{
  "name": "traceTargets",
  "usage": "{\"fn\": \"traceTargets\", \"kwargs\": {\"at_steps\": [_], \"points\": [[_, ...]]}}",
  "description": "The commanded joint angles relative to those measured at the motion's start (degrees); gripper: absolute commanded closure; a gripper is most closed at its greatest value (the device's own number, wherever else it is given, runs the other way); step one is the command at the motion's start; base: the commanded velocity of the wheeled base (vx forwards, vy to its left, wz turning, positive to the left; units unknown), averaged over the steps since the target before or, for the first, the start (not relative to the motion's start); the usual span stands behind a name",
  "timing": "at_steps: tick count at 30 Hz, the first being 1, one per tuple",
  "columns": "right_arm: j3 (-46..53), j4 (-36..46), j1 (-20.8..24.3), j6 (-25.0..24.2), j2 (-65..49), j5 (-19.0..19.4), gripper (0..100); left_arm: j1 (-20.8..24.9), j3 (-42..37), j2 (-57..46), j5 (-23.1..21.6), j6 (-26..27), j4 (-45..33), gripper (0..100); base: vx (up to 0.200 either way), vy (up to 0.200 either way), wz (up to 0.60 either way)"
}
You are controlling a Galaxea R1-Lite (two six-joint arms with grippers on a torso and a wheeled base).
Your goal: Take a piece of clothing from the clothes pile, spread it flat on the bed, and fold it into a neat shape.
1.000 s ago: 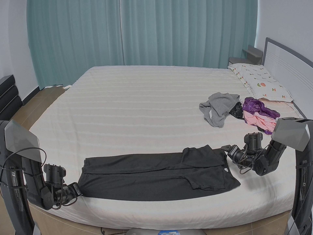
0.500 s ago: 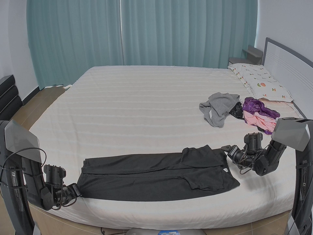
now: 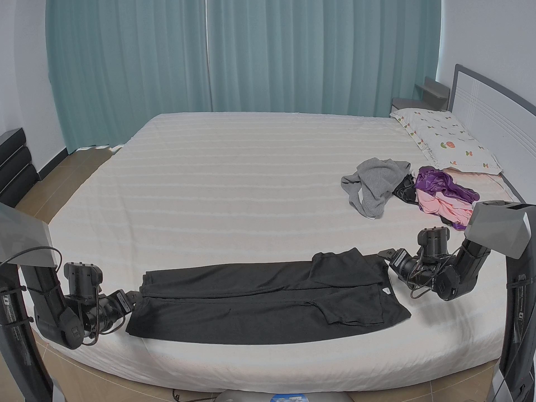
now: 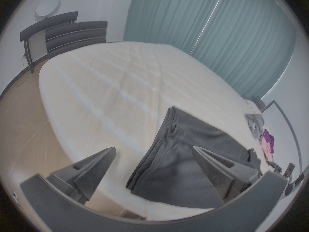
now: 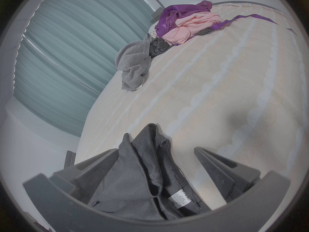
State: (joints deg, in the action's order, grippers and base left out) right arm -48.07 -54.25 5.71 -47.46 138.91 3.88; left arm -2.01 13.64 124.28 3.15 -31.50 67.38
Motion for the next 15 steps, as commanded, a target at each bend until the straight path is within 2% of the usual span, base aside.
{"fn": "traceTargets", "kwargs": {"at_steps": [1, 3, 10, 15], "points": [[-0.01, -0.07, 0.18, 0.00, 0.13, -0.01, 0, 0.87, 5.17, -3.52, -0.77, -0.67, -0.58, 0, 0.000, 0.000, 0.00], [-0.01, 0.02, 0.10, 0.00, 0.13, -0.01, 0, 1.66, 7.45, -2.12, -1.48, -1.72, -0.67, 0, 0.000, 0.000, 0.00], [-0.18, 0.02, 0.10, 0.00, 0.39, -0.01, 0, 5.53, 20.64, 5.18, -2.18, -13.76, -3.31, 0, 0.000, 0.000, 0.00], [-0.36, 0.02, 0.18, 0.00, 0.57, -0.01, 0, 8.08, 24.24, 9.40, -2.18, -19.56, -3.39, 0, 0.000, 0.000, 0.00]]}}
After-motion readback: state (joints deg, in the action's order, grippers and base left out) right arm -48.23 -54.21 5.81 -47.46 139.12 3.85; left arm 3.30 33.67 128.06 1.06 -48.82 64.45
